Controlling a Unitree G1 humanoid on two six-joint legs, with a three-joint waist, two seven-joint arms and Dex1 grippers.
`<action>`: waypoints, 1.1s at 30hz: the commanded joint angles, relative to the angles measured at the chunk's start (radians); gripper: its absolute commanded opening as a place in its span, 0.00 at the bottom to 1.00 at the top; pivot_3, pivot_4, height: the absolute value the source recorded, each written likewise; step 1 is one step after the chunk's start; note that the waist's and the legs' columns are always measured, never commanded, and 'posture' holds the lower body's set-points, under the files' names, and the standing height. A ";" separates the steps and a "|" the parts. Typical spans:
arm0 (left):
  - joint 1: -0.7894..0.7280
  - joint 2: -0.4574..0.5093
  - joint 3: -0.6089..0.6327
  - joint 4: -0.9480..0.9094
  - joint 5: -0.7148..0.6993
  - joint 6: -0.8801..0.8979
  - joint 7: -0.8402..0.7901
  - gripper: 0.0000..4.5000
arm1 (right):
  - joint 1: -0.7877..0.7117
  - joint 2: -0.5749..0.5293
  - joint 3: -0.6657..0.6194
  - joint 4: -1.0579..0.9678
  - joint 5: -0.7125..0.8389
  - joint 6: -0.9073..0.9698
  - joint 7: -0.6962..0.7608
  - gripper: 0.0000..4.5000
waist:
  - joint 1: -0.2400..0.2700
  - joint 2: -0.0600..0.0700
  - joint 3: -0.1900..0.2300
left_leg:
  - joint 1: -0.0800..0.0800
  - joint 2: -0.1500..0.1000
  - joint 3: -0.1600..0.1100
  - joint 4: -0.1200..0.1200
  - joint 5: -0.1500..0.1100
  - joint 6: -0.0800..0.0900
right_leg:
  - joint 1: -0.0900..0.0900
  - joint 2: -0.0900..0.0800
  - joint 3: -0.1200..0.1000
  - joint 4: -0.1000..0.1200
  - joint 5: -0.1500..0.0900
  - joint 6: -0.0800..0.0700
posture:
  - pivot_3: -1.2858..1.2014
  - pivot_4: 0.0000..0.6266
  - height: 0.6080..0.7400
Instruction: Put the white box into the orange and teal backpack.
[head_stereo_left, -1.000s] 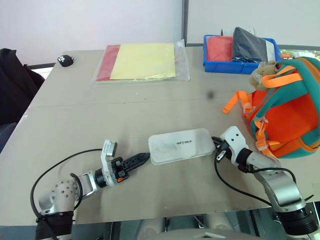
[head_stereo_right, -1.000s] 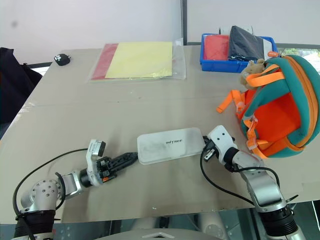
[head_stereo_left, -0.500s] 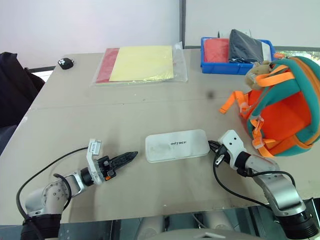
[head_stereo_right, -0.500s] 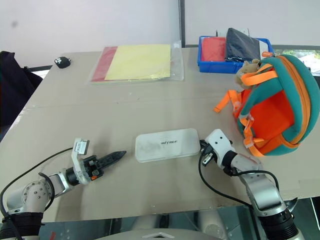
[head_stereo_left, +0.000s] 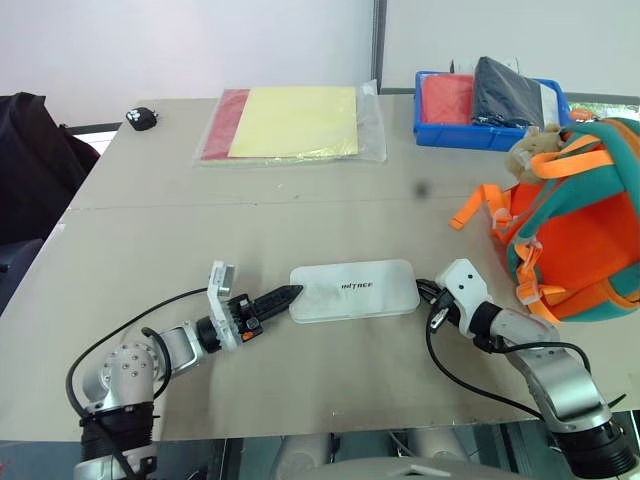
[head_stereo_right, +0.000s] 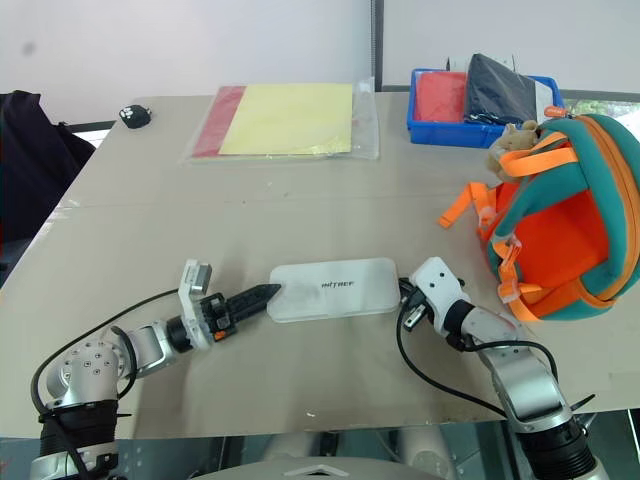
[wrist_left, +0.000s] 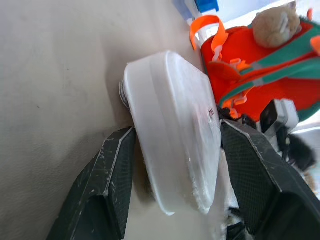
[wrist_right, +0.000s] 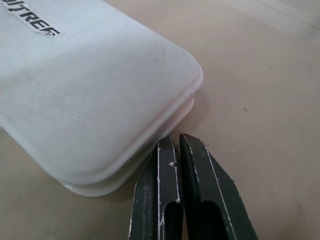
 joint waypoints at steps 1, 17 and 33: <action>0.015 0.022 -0.032 0.011 -0.024 0.107 0.011 0.72 | -0.007 0.002 0.000 -0.025 0.001 -0.021 0.000 0.00 | -0.001 0.000 0.000 | 0.000 0.000 0.000 0.000 0.000 0.000 | 0.000 0.000 0.000 0.000 0.000 0.000 | 0.52 0.24 1.00; -0.024 -0.041 -0.067 0.001 -0.054 0.170 0.033 0.37 | -0.013 0.014 0.005 -0.026 -0.001 -0.032 -0.001 0.00 | 0.001 0.000 0.000 | -0.002 -0.003 -0.002 0.000 0.000 -0.001 | -0.001 -0.002 0.000 0.000 -0.001 0.001 | 0.52 0.24 1.00; -0.069 0.044 0.079 -0.127 -0.056 -0.100 -0.081 0.23 | -0.041 0.062 -0.134 -0.046 0.174 0.010 0.014 0.19 | -0.001 -0.002 0.005 | -0.011 -0.003 -0.005 0.003 0.001 -0.001 | -0.009 -0.002 -0.003 0.001 -0.001 0.001 | 0.52 0.24 1.00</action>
